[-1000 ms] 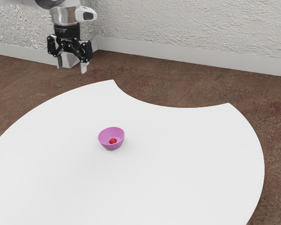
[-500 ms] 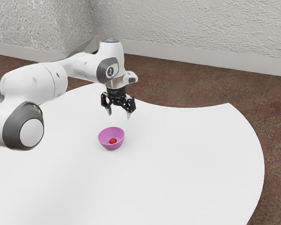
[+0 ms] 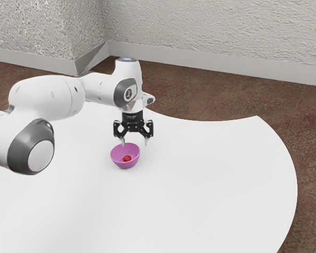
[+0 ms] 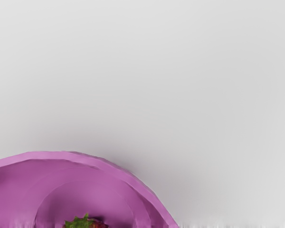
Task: Take strawberry from the bowl
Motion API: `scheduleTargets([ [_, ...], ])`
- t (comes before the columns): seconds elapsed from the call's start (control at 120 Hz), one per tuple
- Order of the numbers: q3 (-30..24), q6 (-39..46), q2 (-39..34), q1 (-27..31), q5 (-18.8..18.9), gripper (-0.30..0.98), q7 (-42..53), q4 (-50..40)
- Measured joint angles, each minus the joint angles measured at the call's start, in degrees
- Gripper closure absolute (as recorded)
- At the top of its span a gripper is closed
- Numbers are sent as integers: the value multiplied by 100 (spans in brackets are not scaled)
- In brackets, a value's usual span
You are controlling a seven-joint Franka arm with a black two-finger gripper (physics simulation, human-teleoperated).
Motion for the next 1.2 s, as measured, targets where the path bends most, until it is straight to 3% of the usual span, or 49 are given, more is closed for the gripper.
scheduleTargets([
  [0.217,200,424,-586,-181,-222,15,-923,-1016],
  [0.358,234,622,-707,-207,-57,11,-1332,-1372],
  [0.492,259,756,-704,-203,67,10,-1519,-1433],
  [0.708,260,966,-682,-209,141,29,-1656,-1583],
  [1.067,218,1314,-643,-232,156,40,-1778,-1759],
  [1.2,217,1410,-591,-210,148,38,-1788,-1762],
])
